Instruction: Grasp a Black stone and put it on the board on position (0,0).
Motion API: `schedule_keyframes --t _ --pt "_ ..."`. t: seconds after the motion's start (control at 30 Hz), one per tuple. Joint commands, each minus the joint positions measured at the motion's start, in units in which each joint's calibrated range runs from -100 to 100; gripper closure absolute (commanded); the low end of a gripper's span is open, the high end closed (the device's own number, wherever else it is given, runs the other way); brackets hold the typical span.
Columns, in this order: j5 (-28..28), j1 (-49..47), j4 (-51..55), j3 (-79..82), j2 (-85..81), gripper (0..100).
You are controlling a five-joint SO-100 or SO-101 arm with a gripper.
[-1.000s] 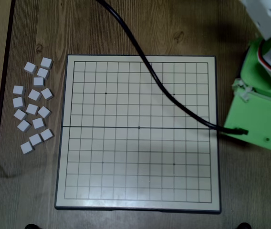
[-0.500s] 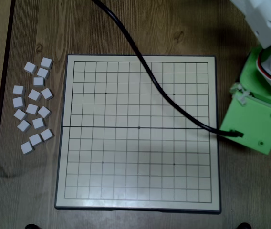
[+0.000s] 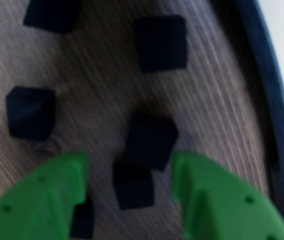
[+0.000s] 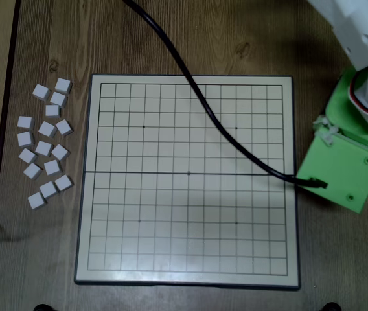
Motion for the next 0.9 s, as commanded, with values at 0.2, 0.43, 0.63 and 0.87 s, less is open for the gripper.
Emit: schedule_keyframes --t 0.2,0.43,0.63,0.87 --pt "-0.1 1.13 -0.93 0.01 -2.47 87" --pt "-0.24 1.4 -1.42 2.81 -3.57 87" --pt "-0.59 1.4 -2.75 3.68 -3.32 87" --pt "-1.17 1.13 -5.23 6.48 -3.23 87"
